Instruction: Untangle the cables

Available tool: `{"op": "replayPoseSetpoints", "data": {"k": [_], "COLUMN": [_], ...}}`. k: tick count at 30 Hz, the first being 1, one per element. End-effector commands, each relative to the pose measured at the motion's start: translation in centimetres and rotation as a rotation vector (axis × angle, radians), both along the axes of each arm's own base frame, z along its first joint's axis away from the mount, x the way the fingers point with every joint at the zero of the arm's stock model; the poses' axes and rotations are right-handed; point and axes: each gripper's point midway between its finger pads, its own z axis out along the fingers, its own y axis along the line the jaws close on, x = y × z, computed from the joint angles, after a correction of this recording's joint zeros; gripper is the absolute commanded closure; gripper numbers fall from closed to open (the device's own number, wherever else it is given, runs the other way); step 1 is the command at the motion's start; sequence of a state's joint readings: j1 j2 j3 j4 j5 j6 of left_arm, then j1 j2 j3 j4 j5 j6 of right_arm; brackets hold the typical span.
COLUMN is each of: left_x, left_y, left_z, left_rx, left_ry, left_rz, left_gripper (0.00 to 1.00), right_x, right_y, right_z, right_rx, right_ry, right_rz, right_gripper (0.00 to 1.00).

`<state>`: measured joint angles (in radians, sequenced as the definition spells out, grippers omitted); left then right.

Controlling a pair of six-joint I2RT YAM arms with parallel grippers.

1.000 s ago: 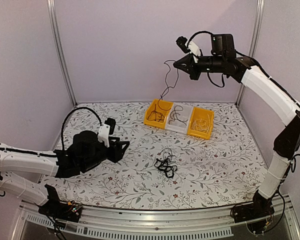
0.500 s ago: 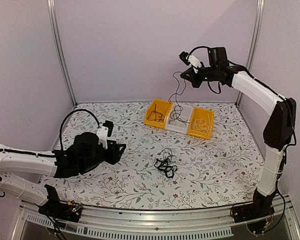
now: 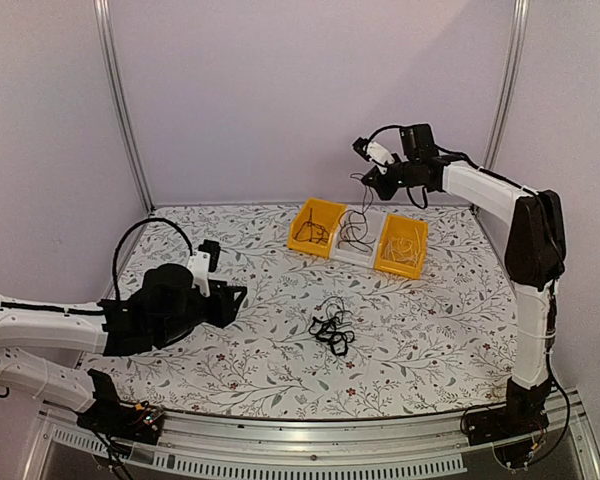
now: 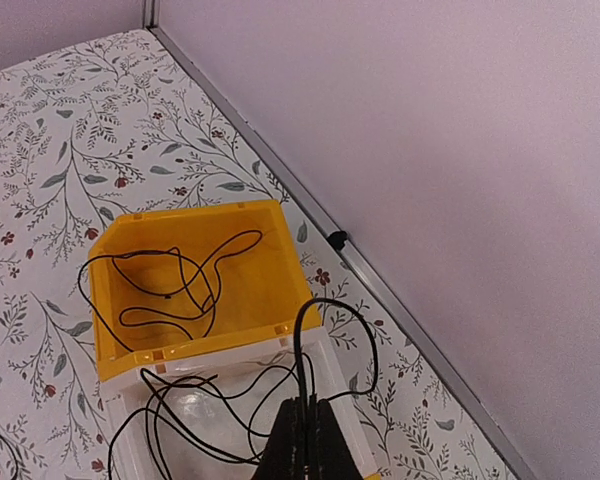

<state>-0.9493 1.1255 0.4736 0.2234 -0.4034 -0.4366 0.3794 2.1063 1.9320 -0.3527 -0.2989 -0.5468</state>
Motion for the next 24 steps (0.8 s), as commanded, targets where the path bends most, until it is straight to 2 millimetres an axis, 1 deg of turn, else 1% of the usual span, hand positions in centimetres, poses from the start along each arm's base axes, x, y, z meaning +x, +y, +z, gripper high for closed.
{"op": "replayPoseSetpoints", "data": {"k": [1, 5, 11, 13, 19, 21, 24], "left_x": [-0.5, -0.6, -0.7, -0.7, -0.7, -0.7, -0.7], "left_y": [0.5, 0.7, 1.0, 1.0, 1.0, 0.9, 0.9], "left_z": [-0.8, -1.0, -1.3, -1.4, -1.5, -1.5, -1.6], "left_rx": [0.006, 0.001, -0.009, -0.008, -0.007, -0.010, -0.013], "left_ry": [0.024, 0.036, 0.047, 0.048, 0.051, 0.052, 0.057], "left_rz": [0.016, 0.024, 0.038, 0.038, 0.038, 0.037, 0.040], "left_gripper": [0.46, 0.46, 0.46, 0.46, 0.46, 0.46, 0.46], "right_x": [0.8, -0.5, -2.2, -2.7, -4.3, -4.3, -3.7], "right_y": [-0.8, -0.7, 0.0, 0.2, 1.2, 1.3, 1.2], "right_z": [-4.6, -8.3, -12.5, -13.6, -16.2, -16.8, -17.2], "right_rx": [-0.071, -0.103, -0.163, -0.178, -0.213, -0.229, -0.253], "right_ry": [0.042, 0.134, 0.235, 0.264, 0.330, 0.334, 0.329], "right_rz": [-0.012, 0.028, 0.058, 0.067, 0.103, 0.099, 0.069], "right_gripper": [1.00, 1.00, 1.00, 1.00, 1.00, 1.00, 1.00]}}
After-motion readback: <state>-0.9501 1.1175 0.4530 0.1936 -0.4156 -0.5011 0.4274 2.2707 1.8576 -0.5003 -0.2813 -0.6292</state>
